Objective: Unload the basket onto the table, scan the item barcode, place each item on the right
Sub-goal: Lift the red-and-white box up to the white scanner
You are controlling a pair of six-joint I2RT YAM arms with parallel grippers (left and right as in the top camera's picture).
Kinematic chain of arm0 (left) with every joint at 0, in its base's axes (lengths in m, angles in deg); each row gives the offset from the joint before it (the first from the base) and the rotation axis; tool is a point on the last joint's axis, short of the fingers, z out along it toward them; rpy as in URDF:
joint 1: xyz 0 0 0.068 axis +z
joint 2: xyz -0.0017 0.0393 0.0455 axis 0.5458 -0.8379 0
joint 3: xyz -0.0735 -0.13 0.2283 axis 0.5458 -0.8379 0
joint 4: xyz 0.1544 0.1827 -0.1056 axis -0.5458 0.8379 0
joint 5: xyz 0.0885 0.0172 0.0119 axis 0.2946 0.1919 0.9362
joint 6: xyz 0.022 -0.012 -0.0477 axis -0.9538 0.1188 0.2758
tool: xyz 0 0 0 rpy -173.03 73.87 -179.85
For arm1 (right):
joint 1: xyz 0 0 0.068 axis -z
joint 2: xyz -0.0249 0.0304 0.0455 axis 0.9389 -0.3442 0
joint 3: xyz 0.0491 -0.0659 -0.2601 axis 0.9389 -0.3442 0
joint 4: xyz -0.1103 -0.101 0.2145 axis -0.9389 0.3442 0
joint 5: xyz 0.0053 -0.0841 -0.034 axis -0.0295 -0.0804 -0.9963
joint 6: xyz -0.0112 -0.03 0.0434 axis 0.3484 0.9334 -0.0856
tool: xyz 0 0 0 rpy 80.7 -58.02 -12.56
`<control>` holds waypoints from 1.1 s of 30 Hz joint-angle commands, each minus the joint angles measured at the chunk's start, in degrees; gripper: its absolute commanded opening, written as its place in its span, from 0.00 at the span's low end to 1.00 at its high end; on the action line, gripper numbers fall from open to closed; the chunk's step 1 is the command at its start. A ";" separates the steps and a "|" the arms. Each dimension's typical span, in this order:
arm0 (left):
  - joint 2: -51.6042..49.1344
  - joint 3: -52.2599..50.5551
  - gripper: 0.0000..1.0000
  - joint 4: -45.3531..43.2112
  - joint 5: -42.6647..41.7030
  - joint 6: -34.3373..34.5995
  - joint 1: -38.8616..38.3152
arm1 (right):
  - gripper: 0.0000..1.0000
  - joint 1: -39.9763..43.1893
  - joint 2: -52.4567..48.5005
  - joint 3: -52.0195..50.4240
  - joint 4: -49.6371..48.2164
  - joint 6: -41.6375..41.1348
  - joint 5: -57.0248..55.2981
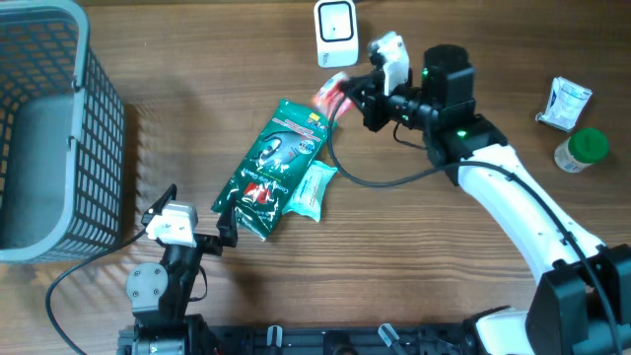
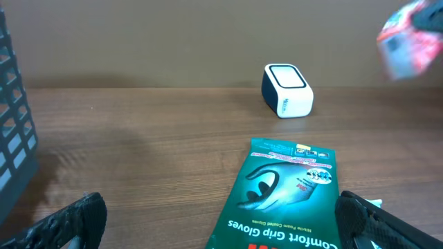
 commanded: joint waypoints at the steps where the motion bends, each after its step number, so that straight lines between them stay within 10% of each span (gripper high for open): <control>1: 0.31 -0.31 1.00 -0.09 -0.11 -0.07 0.35 | 0.04 -4.37 0.11 0.57 -2.47 -4.35 -21.11; 4: 0.31 -0.31 1.00 -0.09 -0.11 -0.07 0.35 | 0.04 -5.79 0.24 0.57 -3.63 -19.71 -18.23; 8: 0.31 -0.31 1.00 -0.09 -0.11 -0.07 0.35 | 0.04 -5.81 0.22 0.57 17.00 -80.35 -10.97; 12: 0.31 -0.31 1.00 -0.09 -0.11 -0.07 0.35 | 0.04 -5.81 0.09 0.55 23.98 -113.37 -6.97; 20: 0.31 -0.31 1.00 -0.09 -0.11 -0.07 0.35 | 0.05 -4.59 -12.02 1.33 -19.82 -114.40 -4.66; 33: 0.31 -0.31 1.00 -0.09 -0.11 -0.07 0.35 | 0.05 0.94 -43.58 39.10 -9.07 -114.40 -0.11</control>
